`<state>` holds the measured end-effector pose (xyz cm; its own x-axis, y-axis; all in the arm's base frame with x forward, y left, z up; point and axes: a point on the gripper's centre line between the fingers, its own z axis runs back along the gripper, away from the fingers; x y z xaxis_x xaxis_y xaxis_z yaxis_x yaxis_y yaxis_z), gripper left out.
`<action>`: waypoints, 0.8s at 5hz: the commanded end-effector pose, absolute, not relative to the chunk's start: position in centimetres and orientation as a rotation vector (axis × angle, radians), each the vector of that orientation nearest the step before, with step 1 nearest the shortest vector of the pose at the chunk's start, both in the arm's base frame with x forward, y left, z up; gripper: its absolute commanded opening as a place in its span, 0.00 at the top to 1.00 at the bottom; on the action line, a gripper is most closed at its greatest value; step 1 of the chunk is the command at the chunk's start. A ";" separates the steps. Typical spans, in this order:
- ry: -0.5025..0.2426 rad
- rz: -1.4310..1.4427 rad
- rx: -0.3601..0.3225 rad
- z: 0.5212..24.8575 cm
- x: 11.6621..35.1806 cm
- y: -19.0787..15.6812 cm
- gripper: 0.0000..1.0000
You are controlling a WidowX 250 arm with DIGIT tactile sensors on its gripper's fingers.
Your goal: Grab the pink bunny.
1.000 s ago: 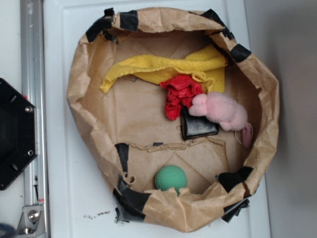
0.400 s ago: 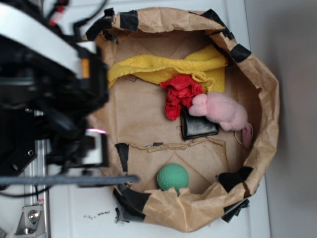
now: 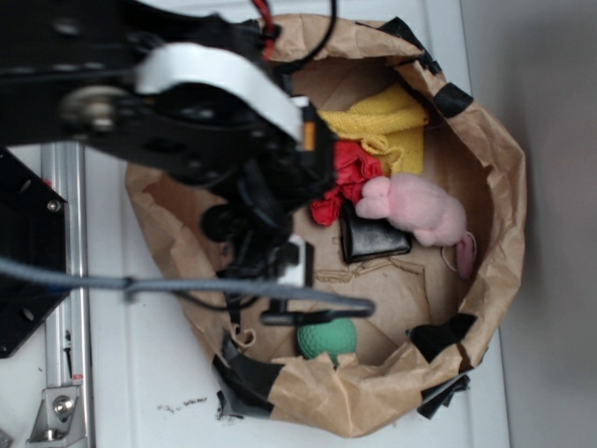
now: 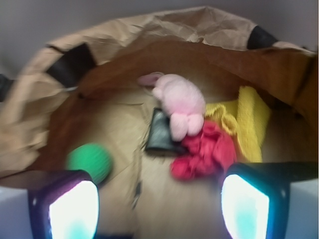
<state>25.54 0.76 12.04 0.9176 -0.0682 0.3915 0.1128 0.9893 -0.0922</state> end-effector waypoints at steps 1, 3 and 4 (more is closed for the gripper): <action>-0.435 -0.152 -0.046 10.0 31.0 1.9 0.00; -0.422 -0.223 -0.043 7.8 34.9 -0.3 0.00; -0.422 -0.211 -0.028 7.6 36.3 -0.3 1.00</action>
<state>34.75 0.83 5.35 0.9195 -0.1770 0.3511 0.1893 0.9819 -0.0006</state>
